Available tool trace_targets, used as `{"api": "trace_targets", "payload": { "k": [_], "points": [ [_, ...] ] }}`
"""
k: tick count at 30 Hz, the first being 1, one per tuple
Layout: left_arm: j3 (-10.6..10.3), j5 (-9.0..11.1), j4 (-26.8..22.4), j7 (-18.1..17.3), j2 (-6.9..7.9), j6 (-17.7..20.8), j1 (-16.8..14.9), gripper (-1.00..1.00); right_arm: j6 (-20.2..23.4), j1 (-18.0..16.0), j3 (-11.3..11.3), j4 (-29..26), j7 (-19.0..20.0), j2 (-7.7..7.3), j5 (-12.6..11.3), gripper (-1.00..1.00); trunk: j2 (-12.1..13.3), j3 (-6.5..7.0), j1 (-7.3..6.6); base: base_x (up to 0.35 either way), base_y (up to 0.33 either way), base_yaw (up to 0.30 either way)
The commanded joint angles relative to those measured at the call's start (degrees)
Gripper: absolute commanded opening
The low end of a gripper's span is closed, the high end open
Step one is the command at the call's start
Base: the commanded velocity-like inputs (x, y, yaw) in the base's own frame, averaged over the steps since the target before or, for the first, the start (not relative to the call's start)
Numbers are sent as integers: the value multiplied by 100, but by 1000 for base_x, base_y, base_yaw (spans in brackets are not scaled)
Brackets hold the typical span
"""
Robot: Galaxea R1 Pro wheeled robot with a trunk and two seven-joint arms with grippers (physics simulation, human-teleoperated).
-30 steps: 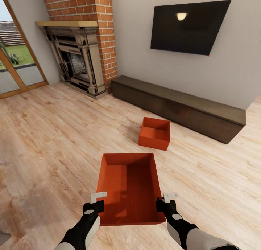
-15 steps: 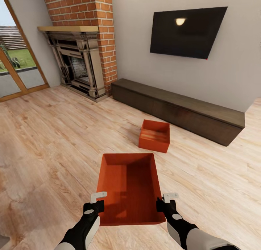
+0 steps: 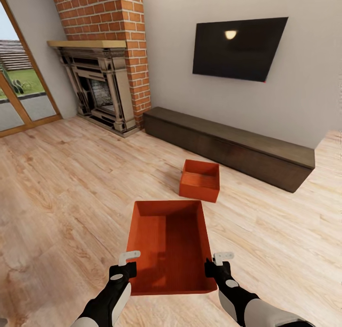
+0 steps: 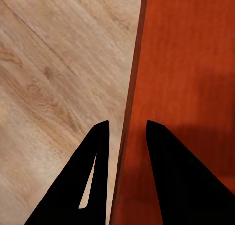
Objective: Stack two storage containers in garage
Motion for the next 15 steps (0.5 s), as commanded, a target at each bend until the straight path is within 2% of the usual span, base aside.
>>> {"api": "trace_targets", "payload": {
  "k": [1,15],
  "points": [
    [30,15,-46,36,9,32,-5,-100,-13,0,25,12,-24,0,-27,-100,-3,5,0,0,0,-95],
    [29,15,-46,36,14,32,-5,-100,-13,0,25,12,-24,0,-27,-100,-3,133,0,0,0,-96]
  ]
}}
